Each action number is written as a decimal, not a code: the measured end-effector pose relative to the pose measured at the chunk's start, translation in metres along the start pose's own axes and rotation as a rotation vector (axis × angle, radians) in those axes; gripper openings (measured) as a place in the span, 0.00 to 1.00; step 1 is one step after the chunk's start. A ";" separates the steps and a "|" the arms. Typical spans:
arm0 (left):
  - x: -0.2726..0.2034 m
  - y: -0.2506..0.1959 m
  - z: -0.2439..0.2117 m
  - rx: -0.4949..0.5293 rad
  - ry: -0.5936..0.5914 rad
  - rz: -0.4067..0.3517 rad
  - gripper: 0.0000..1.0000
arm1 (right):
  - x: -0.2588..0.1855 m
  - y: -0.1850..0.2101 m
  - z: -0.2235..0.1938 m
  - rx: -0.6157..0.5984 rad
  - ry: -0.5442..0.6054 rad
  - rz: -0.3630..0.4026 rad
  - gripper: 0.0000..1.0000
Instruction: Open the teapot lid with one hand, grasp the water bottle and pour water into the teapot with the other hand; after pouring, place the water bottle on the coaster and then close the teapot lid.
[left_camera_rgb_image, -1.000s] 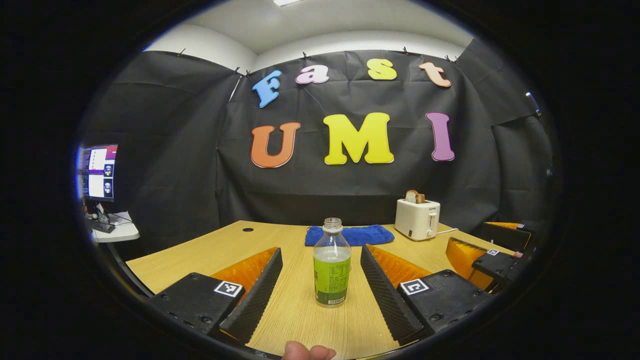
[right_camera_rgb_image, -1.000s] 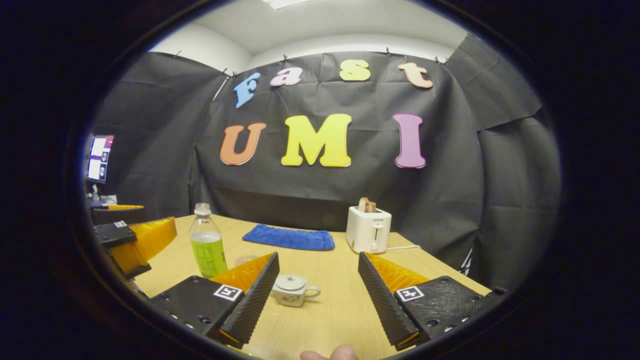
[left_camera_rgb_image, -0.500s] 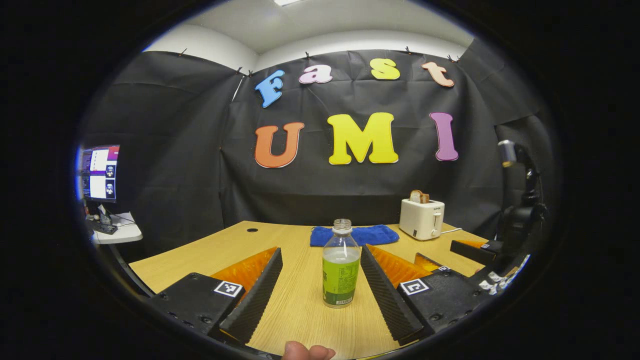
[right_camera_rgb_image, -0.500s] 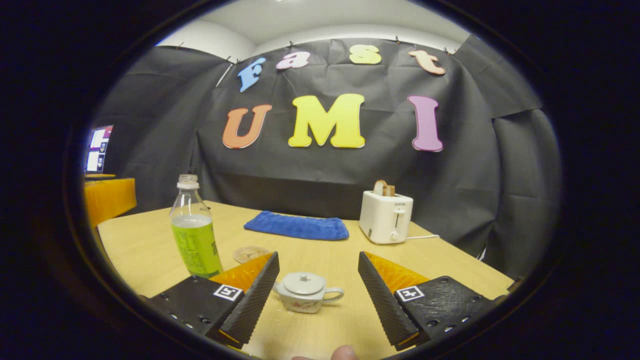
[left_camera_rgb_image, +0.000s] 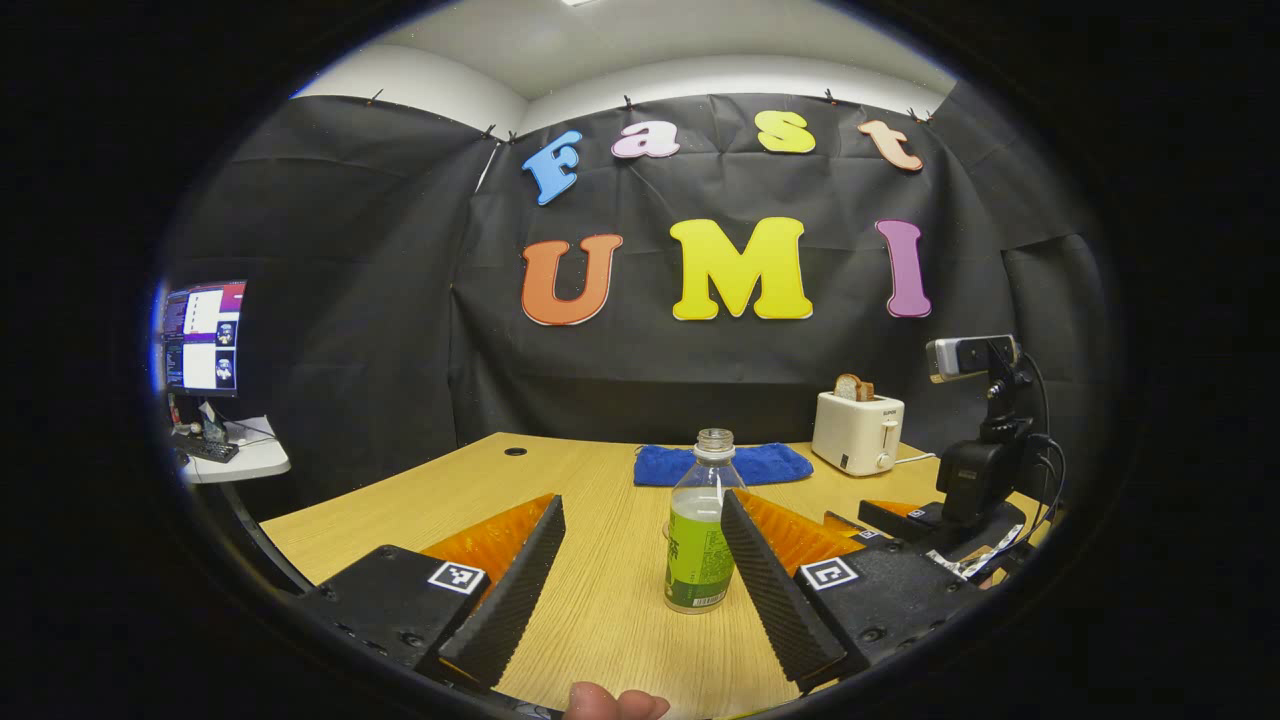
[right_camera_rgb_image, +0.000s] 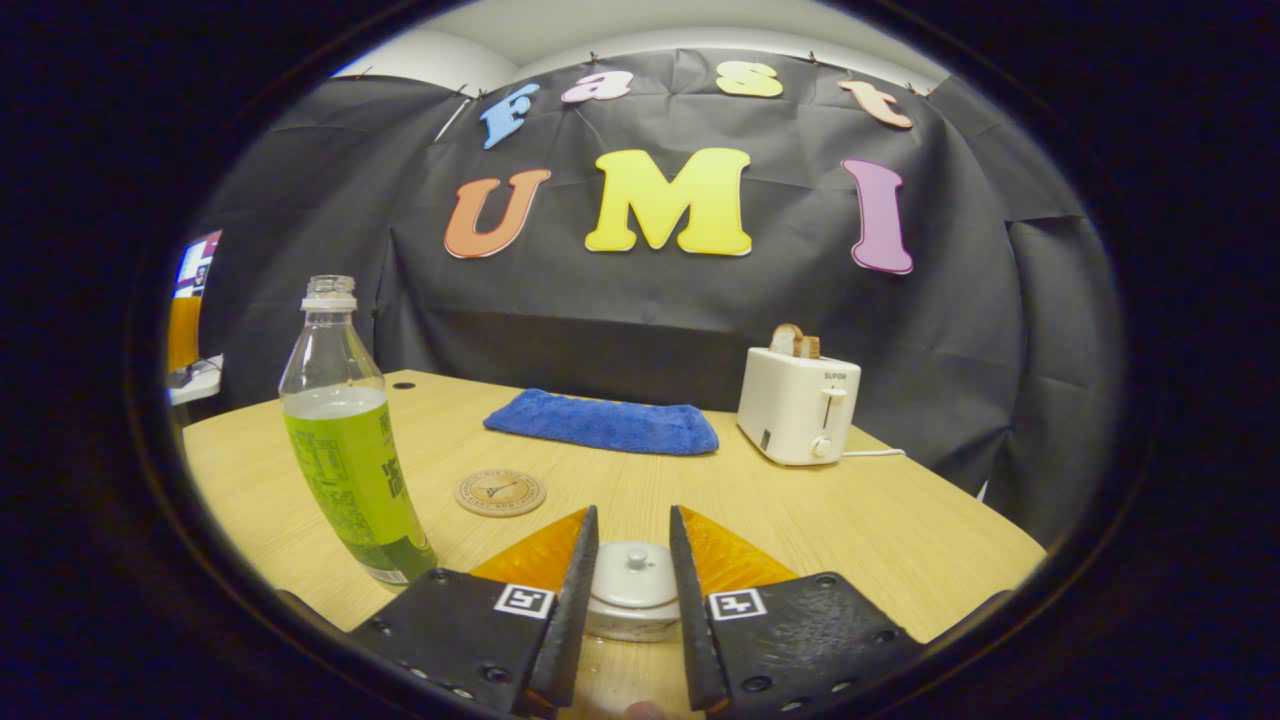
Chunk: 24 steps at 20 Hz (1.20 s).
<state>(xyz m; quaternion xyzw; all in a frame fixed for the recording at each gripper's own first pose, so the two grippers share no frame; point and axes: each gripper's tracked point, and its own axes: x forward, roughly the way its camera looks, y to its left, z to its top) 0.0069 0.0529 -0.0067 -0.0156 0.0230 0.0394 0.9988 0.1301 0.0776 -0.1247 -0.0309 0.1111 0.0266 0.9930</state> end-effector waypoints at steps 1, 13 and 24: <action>0.001 0.003 0.000 -0.001 0.001 0.000 0.98 | 0.001 0.000 -0.002 0.004 0.010 -0.002 0.30; 0.004 -0.012 -0.015 -0.014 0.044 -0.041 0.98 | -0.003 0.001 0.018 0.071 -0.018 0.052 0.00; 0.025 -0.045 -0.088 -0.064 0.216 -0.105 0.99 | -0.041 -0.036 0.045 0.097 -0.076 0.079 0.00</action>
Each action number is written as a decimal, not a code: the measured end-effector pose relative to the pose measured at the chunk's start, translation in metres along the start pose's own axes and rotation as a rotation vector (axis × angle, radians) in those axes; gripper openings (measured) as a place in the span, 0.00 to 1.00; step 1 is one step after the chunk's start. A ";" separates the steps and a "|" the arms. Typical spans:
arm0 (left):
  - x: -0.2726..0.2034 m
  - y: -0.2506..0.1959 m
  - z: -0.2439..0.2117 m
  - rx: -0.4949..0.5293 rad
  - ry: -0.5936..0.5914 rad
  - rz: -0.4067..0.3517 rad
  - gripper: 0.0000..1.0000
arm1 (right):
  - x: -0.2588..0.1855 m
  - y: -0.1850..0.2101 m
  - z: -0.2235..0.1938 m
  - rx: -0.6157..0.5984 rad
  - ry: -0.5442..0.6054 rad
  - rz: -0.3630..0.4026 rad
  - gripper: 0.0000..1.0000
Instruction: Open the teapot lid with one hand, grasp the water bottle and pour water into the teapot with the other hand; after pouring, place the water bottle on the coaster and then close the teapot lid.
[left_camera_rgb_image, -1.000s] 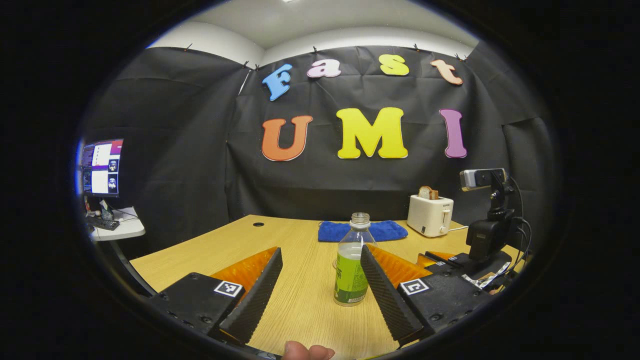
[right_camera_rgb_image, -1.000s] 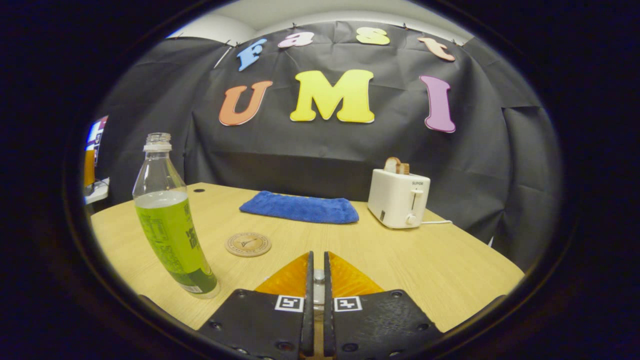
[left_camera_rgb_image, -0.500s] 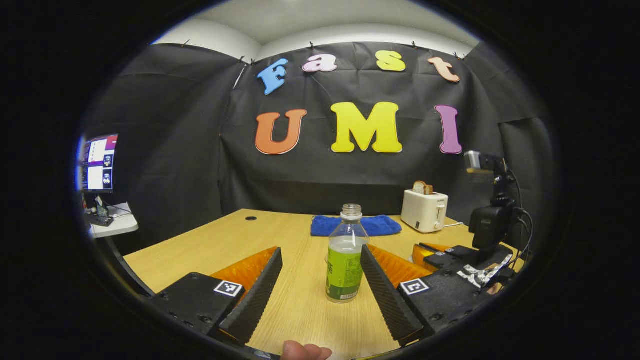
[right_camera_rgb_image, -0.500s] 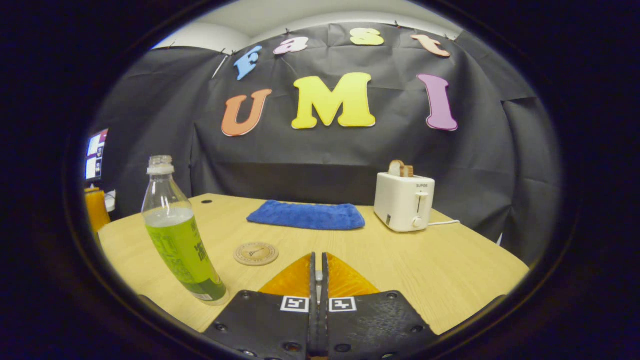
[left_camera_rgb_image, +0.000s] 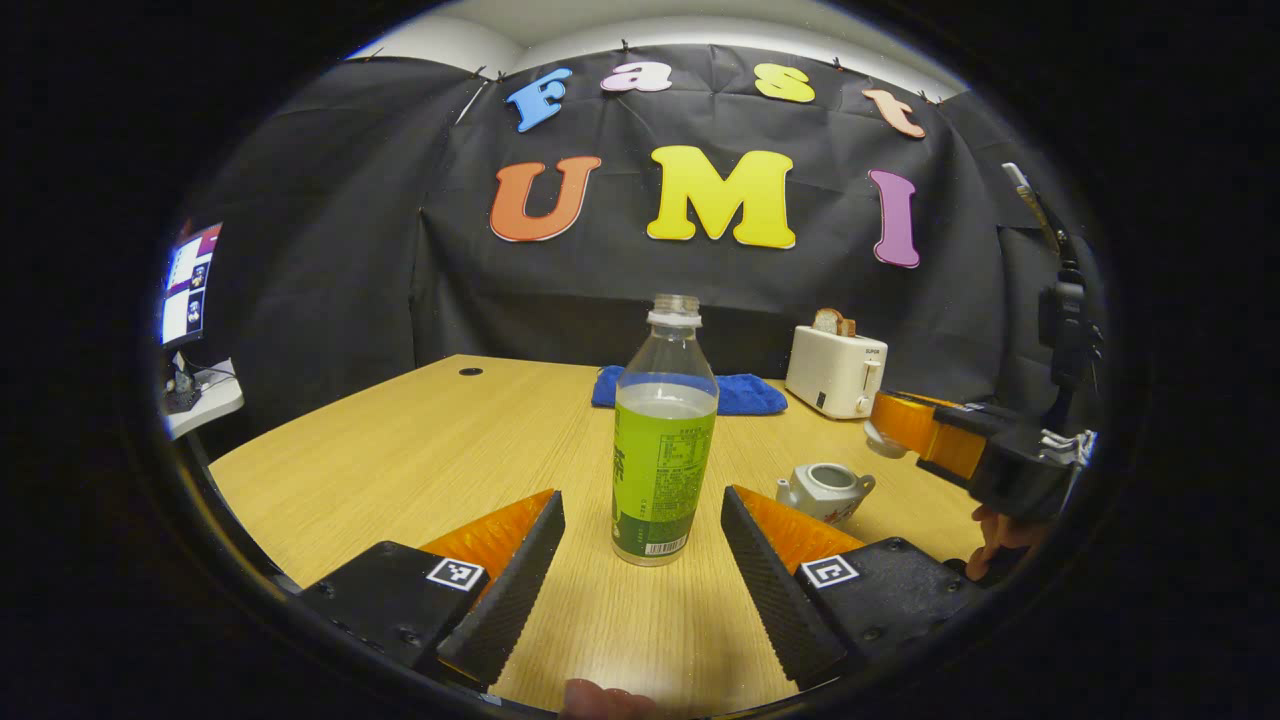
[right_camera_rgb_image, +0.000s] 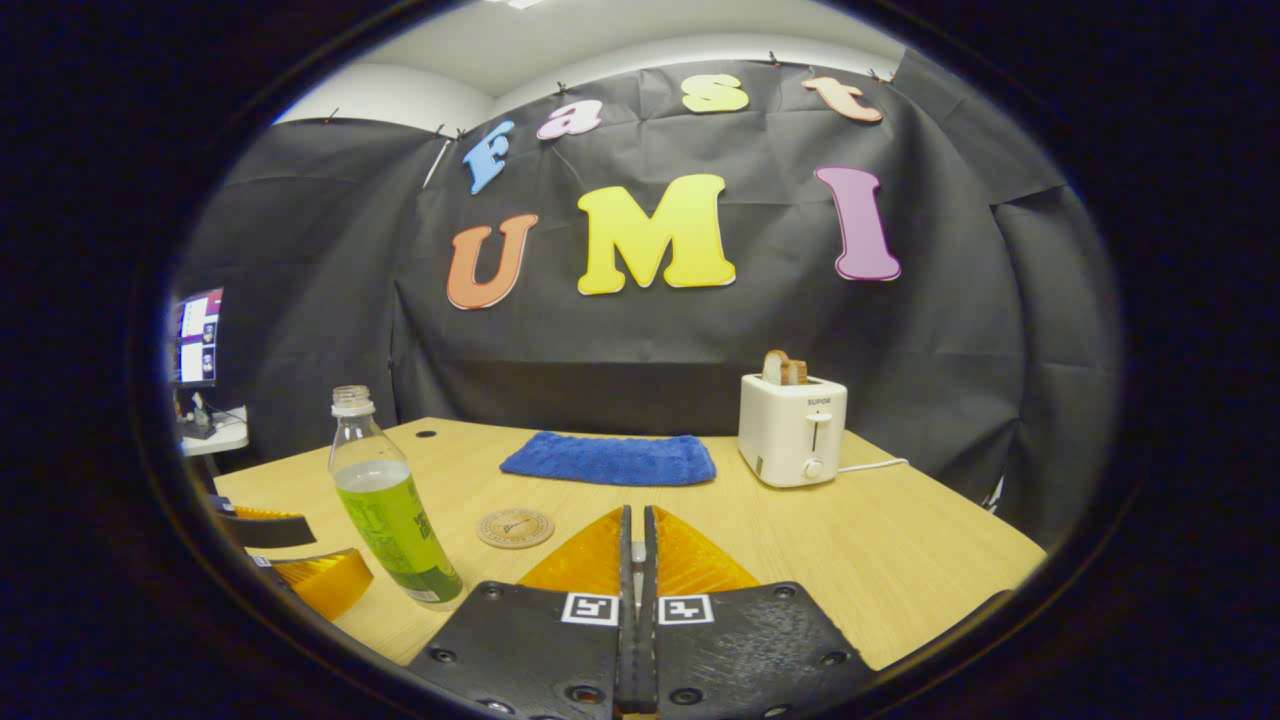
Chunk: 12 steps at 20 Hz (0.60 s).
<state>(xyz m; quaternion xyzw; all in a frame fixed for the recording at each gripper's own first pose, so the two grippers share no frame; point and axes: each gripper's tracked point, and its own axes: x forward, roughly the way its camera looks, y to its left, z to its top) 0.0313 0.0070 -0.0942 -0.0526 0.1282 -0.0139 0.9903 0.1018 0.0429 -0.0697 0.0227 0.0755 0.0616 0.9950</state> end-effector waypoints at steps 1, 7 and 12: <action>0.006 -0.001 -0.003 0.002 0.006 -0.004 0.99 | -0.003 -0.003 0.001 0.002 0.000 0.000 0.00; 0.038 0.001 -0.014 0.013 0.022 0.029 0.99 | -0.015 -0.017 0.002 0.005 0.005 -0.009 0.00; 0.054 0.005 -0.014 0.029 0.046 0.042 0.99 | -0.020 -0.031 0.000 0.012 0.010 -0.026 0.00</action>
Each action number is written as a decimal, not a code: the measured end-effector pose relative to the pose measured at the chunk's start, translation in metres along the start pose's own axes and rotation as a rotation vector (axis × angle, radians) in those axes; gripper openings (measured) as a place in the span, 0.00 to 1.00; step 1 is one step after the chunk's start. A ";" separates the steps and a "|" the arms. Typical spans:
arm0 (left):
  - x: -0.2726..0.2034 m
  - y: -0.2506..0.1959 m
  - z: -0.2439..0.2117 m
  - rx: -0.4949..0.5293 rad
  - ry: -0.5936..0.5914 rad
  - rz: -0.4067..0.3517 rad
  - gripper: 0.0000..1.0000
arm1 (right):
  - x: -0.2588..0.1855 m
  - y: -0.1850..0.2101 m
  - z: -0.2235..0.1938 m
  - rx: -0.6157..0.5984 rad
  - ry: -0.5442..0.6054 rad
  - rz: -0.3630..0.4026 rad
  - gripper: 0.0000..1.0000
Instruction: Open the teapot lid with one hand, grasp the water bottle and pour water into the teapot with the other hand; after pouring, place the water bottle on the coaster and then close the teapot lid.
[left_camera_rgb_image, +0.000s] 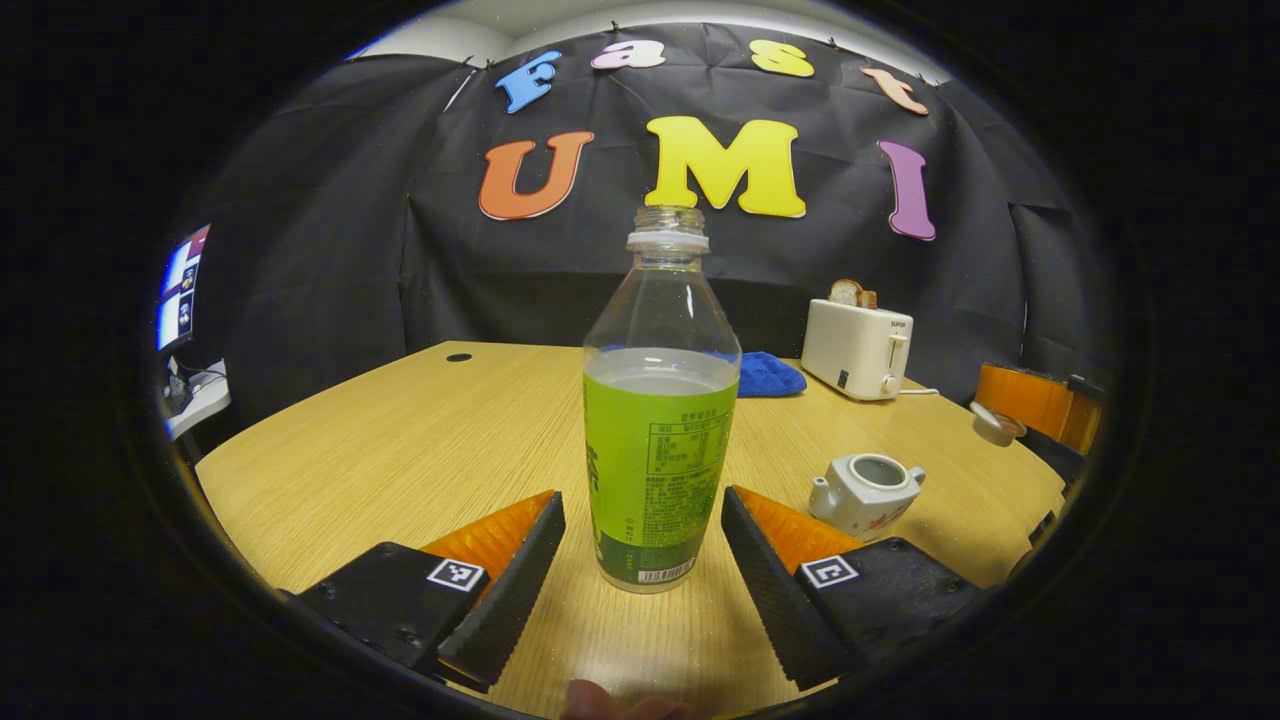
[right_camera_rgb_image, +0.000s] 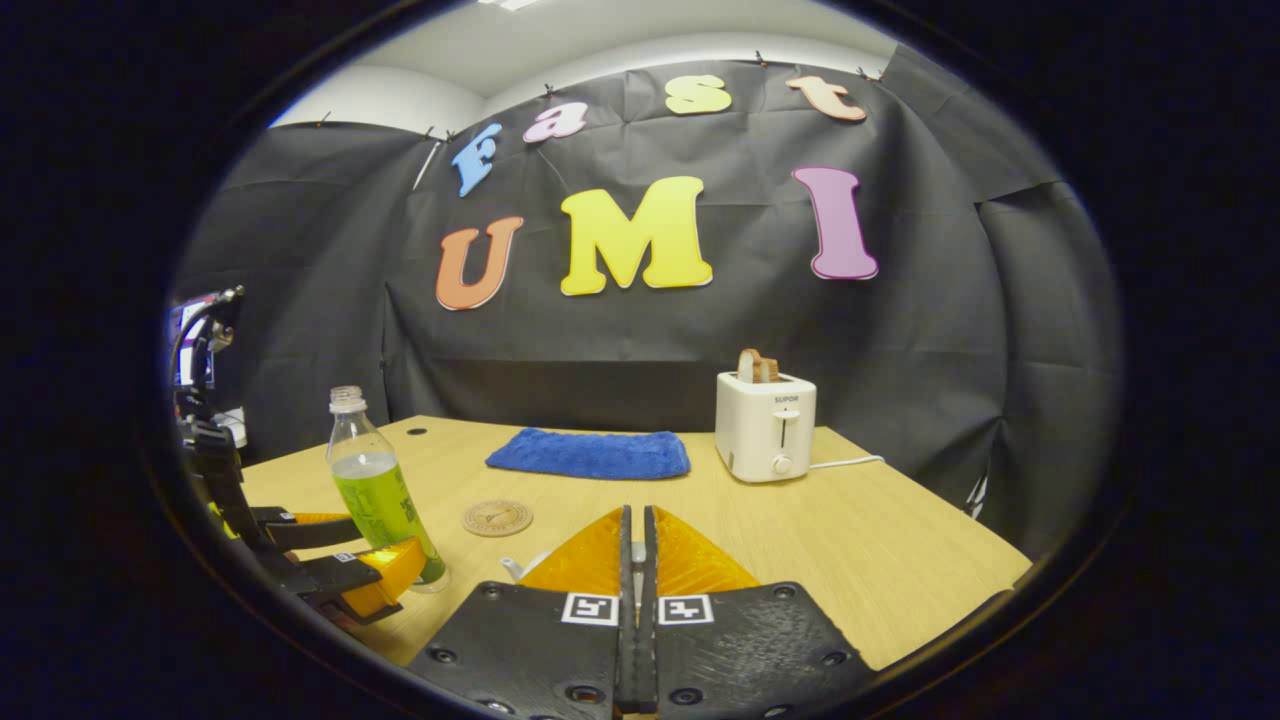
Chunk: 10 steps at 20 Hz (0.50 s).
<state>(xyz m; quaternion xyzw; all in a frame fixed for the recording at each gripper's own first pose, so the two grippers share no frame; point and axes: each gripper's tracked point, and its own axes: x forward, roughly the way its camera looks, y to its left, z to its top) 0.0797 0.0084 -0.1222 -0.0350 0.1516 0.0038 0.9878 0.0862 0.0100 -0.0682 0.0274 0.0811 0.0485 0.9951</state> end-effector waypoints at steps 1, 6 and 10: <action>0.003 0.001 -0.002 0.000 0.013 0.001 0.99 | -0.001 -0.002 0.002 -0.001 -0.002 -0.001 0.00; 0.009 -0.002 0.003 0.034 0.002 -0.016 0.90 | -0.007 -0.008 0.000 -0.005 -0.006 -0.008 0.00; 0.008 0.005 0.005 0.135 0.041 0.014 0.78 | -0.009 -0.018 -0.002 0.010 -0.006 -0.010 0.00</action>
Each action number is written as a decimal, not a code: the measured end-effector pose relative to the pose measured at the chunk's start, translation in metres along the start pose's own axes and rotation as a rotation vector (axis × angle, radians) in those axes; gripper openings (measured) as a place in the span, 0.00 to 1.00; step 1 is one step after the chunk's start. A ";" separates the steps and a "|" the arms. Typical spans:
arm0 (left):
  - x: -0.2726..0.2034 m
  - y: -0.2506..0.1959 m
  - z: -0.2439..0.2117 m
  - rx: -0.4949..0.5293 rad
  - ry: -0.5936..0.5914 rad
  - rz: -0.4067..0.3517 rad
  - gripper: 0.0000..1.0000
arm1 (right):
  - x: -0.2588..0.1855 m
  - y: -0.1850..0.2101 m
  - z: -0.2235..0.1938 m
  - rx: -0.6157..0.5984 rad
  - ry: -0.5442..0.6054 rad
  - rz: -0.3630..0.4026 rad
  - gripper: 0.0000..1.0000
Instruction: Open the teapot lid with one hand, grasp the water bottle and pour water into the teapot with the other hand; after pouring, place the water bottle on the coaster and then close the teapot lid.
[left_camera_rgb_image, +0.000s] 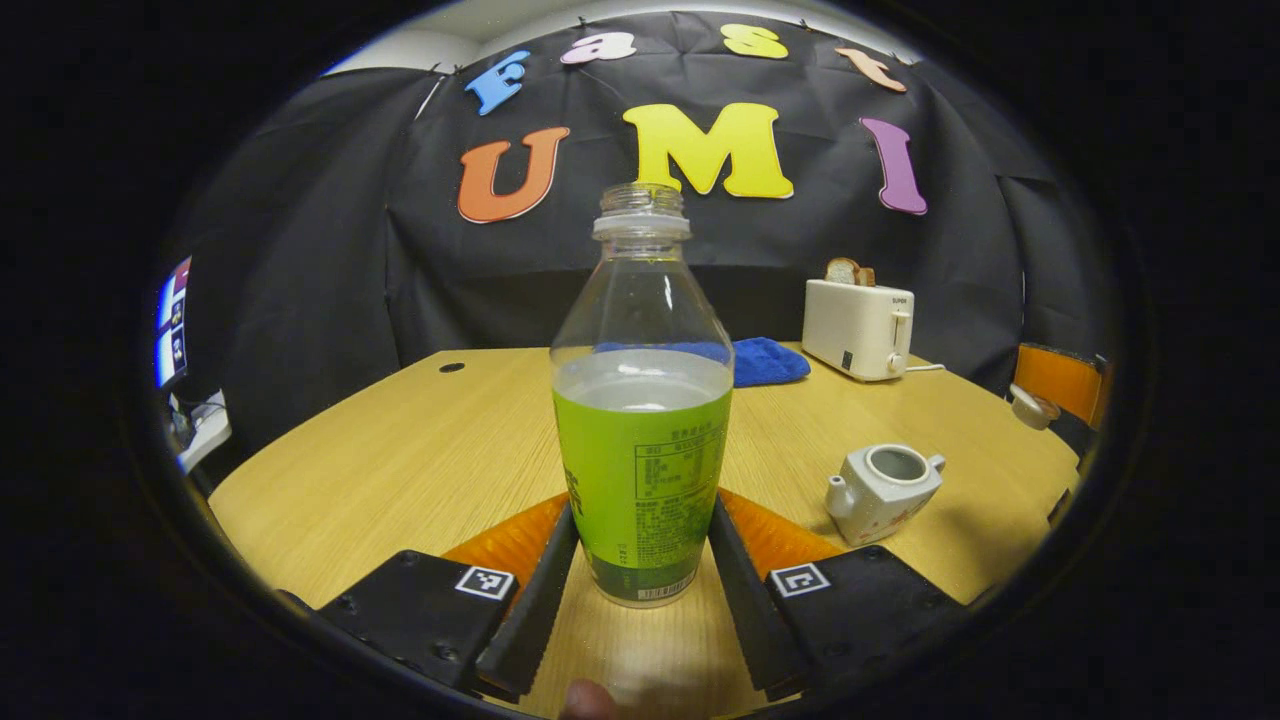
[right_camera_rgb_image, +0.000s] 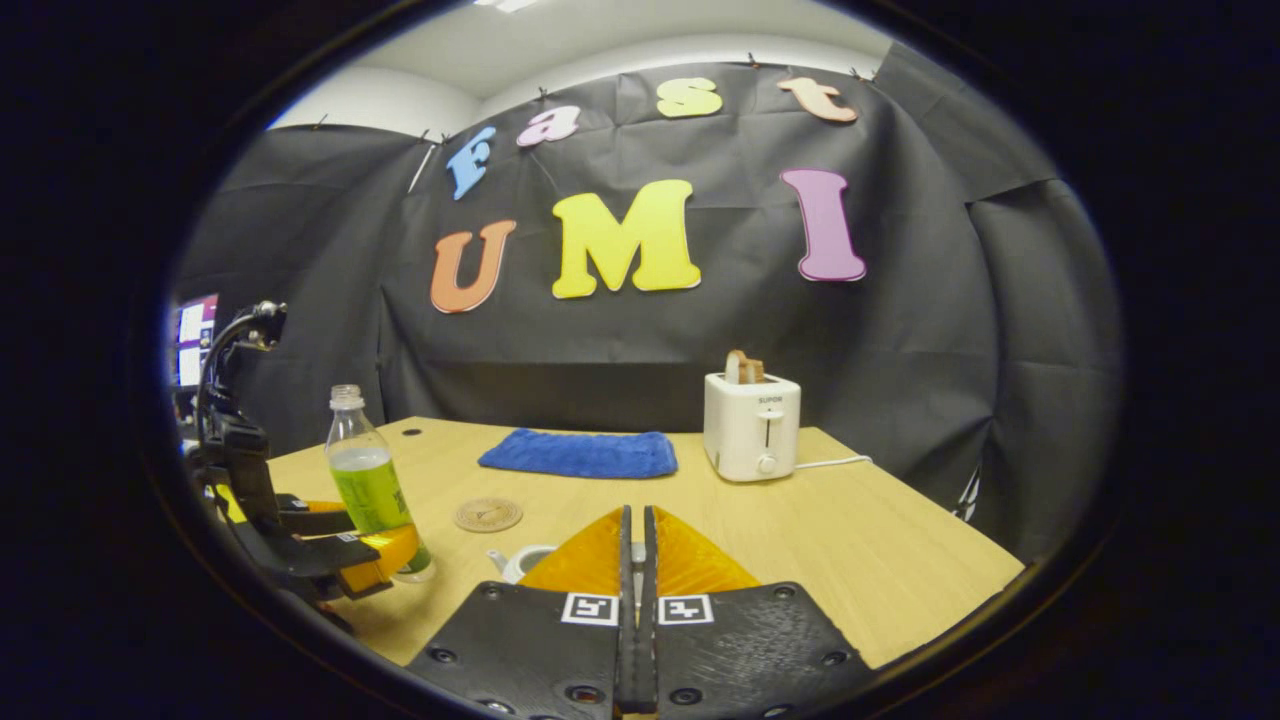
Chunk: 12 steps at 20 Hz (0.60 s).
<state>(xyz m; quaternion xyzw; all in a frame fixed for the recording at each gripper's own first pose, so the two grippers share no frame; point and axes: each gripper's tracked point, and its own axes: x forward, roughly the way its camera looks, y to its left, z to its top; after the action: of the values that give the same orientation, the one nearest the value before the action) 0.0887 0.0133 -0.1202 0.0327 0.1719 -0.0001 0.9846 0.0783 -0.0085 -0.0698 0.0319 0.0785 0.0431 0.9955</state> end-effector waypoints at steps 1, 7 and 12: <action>-0.002 0.003 0.002 0.036 0.010 0.013 0.75 | 0.000 -0.003 0.000 0.007 0.000 0.002 0.00; -0.020 0.027 0.019 0.395 0.032 0.114 0.75 | -0.001 -0.018 -0.003 0.023 0.008 0.007 0.00; -0.027 0.042 0.038 0.728 0.025 0.175 0.74 | -0.006 -0.032 -0.007 0.026 0.010 -0.008 0.00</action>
<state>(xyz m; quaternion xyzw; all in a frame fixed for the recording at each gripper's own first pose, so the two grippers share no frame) 0.0773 0.0526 -0.0724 0.3952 0.1691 0.0231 0.9026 0.0736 -0.0408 -0.0777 0.0444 0.0841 0.0381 0.9947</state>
